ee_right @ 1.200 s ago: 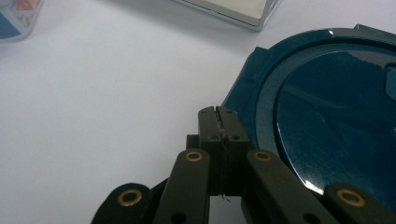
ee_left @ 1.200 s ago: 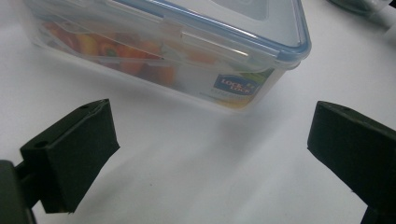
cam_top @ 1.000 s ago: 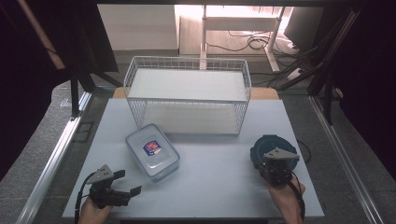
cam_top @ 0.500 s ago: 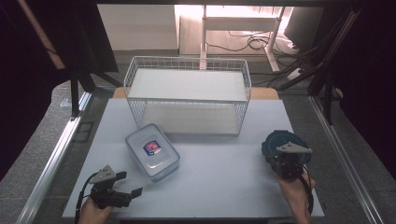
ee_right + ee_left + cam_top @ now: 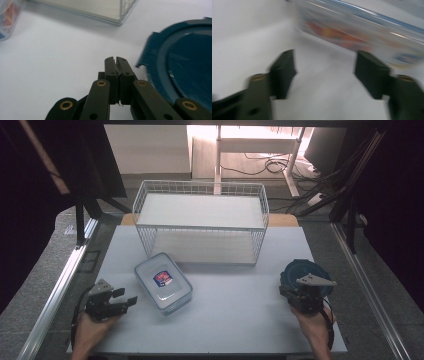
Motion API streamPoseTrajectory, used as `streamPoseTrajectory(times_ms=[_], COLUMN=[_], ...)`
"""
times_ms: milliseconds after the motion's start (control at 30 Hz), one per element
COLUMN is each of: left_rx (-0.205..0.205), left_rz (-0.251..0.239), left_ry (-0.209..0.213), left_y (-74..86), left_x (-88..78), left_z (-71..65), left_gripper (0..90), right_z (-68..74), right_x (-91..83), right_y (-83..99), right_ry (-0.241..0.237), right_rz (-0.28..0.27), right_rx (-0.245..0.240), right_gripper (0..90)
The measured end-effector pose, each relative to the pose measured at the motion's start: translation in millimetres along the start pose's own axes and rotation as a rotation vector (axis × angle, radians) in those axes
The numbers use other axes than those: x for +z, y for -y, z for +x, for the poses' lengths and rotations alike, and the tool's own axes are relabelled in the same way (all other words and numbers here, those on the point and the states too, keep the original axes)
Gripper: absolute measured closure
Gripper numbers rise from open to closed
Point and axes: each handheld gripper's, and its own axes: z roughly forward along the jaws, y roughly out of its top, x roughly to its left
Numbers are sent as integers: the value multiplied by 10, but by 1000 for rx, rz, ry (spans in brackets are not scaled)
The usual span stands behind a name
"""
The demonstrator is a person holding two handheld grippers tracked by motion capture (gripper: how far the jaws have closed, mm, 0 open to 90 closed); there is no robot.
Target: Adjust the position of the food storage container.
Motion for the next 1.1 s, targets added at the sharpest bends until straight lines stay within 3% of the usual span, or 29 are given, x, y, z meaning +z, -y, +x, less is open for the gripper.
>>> streamPoseTrajectory(times_ms=[67,100,167,200,300,367,400,433,467,567,600,667,800,900,1000,1100], left_rx=[-19,-34,-34,-31,-20,-22,-22,-41,-44,-41,-29,-20,-22,4,53,66], left_rz=[-8,-21,-27,-38,-44,-61,-61,-78,-74,-70,-61,-58,-52,-24,1,8], left_ry=[-20,-10,-9,-4,0,44,44,100,117,149,189,173,213,216,248,262], left_y=[-94,-172,-214,-292,-365,-427,-427,-436,-439,-439,-444,-449,-430,-419,-433,-446], left_x=[62,126,163,246,334,423,423,483,518,567,596,593,558,553,562,578], left_z=[121,224,279,374,451,549,549,605,620,625,597,572,541,459,317,253], left_gripper=[622,739,820,849,880,893,892,893,892,893,894,899,900,900,900,899], right_z=[53,102,120,171,223,323,323,387,421,495,580,656,773,877,979,1050], right_x=[18,28,33,52,75,108,108,135,151,186,222,255,305,346,396,431], right_y=[-6,-11,-13,-17,-13,-12,-12,-21,-25,-27,-29,-31,-35,-37,-31,-23], right_ry=[-7,-9,-11,-20,-36,-66,-66,-87,-97,-121,-148,-171,-215,-249,-274,-292], right_rz=[6,11,12,15,24,37,37,38,40,48,56,59,64,72,86,100], right_rx=[-16,-25,-28,-35,-43,-57,-57,-64,-68,-76,-89,-105,-110,-114,-135,-143], right_gripper=[869,870,870,874,879,885,885,885,885,885,885,885,885,885,886,887])
